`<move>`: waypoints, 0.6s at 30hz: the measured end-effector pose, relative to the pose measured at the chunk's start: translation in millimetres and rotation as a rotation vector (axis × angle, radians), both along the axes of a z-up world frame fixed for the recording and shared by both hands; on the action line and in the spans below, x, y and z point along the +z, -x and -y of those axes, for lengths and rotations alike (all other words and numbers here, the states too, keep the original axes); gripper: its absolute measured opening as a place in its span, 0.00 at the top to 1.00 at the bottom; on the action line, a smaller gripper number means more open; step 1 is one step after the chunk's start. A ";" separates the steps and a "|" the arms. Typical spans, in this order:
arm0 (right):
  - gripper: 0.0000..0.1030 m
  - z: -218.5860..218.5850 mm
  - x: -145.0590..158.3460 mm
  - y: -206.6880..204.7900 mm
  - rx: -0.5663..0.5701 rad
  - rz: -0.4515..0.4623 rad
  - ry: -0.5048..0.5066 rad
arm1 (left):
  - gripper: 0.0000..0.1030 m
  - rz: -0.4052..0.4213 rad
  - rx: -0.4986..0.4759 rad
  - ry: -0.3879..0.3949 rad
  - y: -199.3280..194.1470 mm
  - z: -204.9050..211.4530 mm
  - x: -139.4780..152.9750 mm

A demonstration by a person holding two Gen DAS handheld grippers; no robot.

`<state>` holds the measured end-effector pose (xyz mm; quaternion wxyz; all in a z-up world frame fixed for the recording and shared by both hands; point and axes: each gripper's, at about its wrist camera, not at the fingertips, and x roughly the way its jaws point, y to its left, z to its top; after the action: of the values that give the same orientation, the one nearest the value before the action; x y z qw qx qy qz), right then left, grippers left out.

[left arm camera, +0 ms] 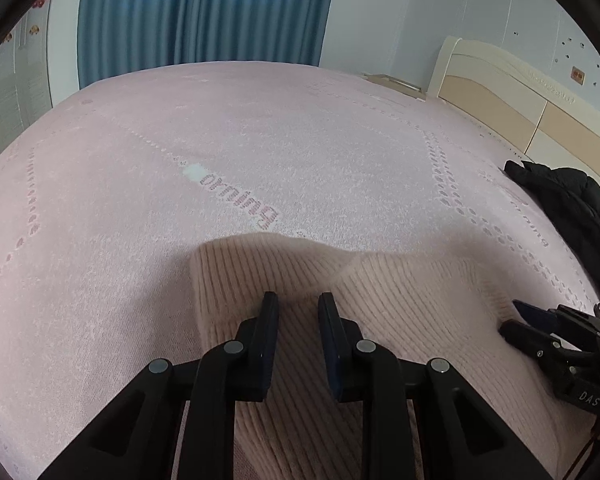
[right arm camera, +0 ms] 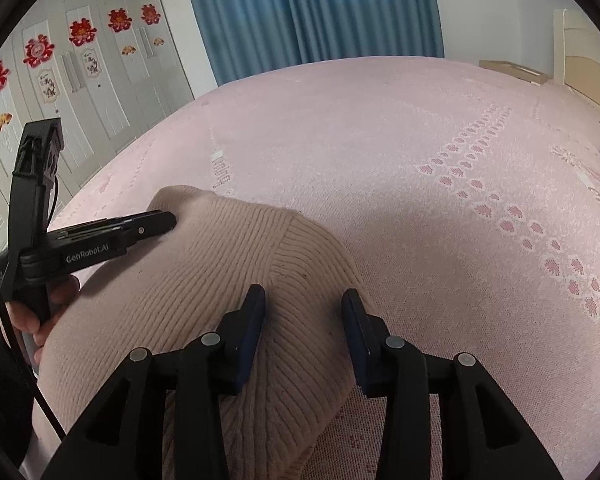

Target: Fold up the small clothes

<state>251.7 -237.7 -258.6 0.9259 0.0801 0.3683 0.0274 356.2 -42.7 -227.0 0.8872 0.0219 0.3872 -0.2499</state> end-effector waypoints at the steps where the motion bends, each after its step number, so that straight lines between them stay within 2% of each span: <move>1: 0.63 0.5 -0.1 -0.1 0.000 0.000 -0.002 | 0.79 -0.007 0.003 0.000 1.4 0.0 1.3; 9: 0.58 10.7 11.9 6.1 -0.049 -0.026 -0.023 | 0.76 -0.049 -0.016 -0.028 39.4 -1.6 14.4; 10: 0.58 13.5 17.6 12.7 -0.063 -0.027 -0.038 | 0.76 -0.042 -0.025 -0.033 49.0 -1.9 17.8; 12: 0.58 17.5 25.7 26.1 -0.066 -0.025 -0.078 | 0.68 -0.020 -0.023 -0.030 72.1 -6.4 25.0; 16: 0.57 19.5 37.3 57.1 -0.073 -0.026 -0.128 | 0.67 -0.036 -0.013 0.021 105.7 -19.2 30.9; 18: 0.57 17.5 37.4 67.4 -0.068 -0.027 -0.163 | 0.66 -0.027 -0.010 0.010 121.8 -21.9 30.5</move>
<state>184.3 -255.2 -221.2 0.9116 0.1680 0.3744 0.0249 234.4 -20.8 -196.5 0.8807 0.0159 0.3978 -0.2567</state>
